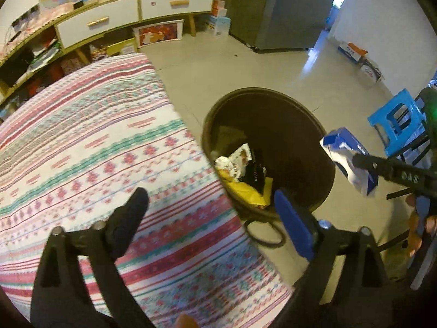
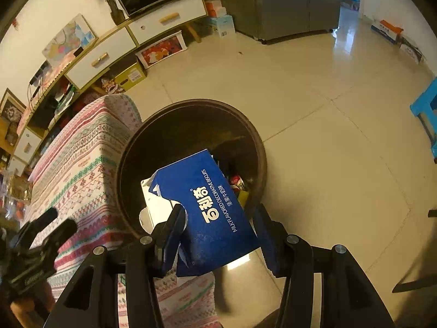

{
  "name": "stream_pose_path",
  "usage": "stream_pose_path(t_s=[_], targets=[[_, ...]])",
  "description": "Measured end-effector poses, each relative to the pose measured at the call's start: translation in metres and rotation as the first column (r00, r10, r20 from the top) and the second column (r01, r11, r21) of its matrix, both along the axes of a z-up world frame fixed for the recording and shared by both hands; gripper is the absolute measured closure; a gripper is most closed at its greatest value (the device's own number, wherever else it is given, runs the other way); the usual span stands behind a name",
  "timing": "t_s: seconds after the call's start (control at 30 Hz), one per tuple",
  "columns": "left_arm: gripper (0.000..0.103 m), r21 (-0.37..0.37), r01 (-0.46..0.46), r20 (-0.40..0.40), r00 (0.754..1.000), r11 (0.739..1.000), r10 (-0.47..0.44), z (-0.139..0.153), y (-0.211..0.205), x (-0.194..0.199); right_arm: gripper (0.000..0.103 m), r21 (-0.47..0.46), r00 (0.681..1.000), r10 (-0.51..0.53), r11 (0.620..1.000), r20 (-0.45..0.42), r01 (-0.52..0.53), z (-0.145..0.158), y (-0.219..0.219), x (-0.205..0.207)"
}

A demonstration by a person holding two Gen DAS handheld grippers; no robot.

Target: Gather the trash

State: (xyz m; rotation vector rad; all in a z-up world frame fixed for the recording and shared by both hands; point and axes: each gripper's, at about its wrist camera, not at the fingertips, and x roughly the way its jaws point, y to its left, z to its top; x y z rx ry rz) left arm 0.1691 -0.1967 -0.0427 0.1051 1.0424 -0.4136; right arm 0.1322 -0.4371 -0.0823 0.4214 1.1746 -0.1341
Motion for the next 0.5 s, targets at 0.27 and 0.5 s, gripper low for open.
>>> stream_pose_path(t_s=[0.27,0.5], targets=[[0.001,0.061,-0.070,0.072,0.995,0.996,0.066,0.014,0.041,-0.014,0.017,-0.076,0.999,0.040,0.996,0.024,-0.038,0.001,0.022,0.010],[0.001,0.064,-0.126,0.093,0.988,0.990,0.120,0.026,0.072,-0.028,0.017,-0.092,0.998,0.043,0.995,0.051,-0.038,0.018,0.038,0.002]])
